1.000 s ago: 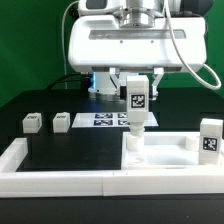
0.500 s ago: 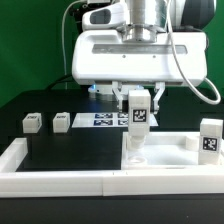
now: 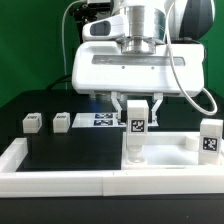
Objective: Assemble square table
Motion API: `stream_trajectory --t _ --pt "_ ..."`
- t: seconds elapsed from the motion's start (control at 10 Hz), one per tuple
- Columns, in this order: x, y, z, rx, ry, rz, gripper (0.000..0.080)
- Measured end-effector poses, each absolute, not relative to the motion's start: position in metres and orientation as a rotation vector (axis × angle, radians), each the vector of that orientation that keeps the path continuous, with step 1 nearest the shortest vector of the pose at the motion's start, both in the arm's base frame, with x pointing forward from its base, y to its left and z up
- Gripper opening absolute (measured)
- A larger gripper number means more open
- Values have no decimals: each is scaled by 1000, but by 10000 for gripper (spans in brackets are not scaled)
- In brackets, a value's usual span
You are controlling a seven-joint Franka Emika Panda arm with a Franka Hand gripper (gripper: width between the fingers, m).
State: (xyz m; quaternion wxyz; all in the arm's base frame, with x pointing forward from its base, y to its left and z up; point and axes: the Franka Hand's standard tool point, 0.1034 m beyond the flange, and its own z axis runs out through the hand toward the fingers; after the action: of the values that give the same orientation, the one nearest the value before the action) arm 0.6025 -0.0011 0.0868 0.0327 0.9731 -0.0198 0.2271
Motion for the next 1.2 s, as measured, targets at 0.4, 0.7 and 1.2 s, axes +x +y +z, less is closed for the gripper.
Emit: stream_trajectory --t 0.4,0.7,1.2 --pt "602 0 83 2996 -56 692 290" --pt "608 1 82 2984 -51 718 290" --pt "608 3 69 2975 -35 717 290"
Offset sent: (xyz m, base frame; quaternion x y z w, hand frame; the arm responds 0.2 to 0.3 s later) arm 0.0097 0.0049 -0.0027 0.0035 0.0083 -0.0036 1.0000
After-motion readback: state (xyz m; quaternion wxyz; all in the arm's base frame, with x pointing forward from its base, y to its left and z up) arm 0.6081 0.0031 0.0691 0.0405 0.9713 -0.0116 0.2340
